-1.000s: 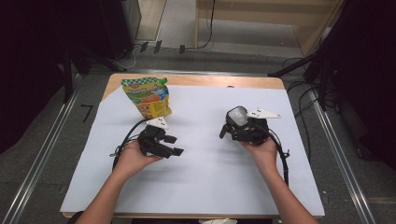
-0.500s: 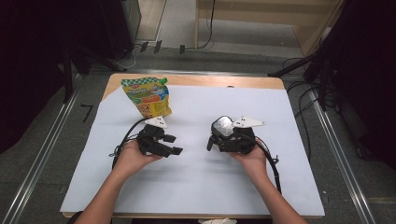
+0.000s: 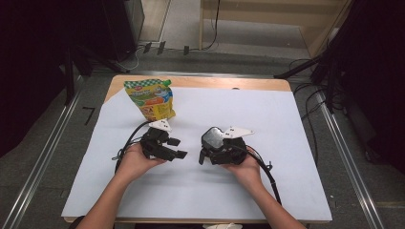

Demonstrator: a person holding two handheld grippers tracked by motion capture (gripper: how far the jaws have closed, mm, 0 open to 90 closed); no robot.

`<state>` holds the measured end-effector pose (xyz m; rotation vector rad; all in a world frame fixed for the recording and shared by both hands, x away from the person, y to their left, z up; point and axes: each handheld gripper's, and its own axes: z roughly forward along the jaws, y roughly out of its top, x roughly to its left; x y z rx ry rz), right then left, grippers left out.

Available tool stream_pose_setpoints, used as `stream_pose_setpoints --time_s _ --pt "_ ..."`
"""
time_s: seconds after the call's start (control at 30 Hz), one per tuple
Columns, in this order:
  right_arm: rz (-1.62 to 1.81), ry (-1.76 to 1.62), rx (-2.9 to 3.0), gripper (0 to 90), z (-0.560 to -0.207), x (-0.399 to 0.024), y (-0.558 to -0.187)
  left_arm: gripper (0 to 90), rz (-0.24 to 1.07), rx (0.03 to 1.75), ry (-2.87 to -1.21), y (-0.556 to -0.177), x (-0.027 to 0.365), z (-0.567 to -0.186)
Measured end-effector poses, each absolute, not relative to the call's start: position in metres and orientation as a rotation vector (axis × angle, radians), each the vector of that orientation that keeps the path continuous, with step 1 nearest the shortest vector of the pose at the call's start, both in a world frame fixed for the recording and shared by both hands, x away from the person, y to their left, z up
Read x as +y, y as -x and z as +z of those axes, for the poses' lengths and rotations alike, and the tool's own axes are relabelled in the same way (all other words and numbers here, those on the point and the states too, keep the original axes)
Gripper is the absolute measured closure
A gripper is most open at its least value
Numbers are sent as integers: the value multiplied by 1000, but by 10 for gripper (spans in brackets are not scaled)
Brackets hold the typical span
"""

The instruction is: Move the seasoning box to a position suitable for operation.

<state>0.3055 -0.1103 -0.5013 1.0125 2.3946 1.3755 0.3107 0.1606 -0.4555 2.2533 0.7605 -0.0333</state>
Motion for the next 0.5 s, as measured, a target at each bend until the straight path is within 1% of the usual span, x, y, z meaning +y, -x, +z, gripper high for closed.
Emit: stream_pose_setpoints --time_s 0.43,0.5 --pt "1346 -964 2393 156 -506 -107 -300 389 -35 759 -2252 -310 160 -456" --pt "1348 -964 2403 145 -506 -108 -299 389 -35 759 -2250 -310 160 -455"
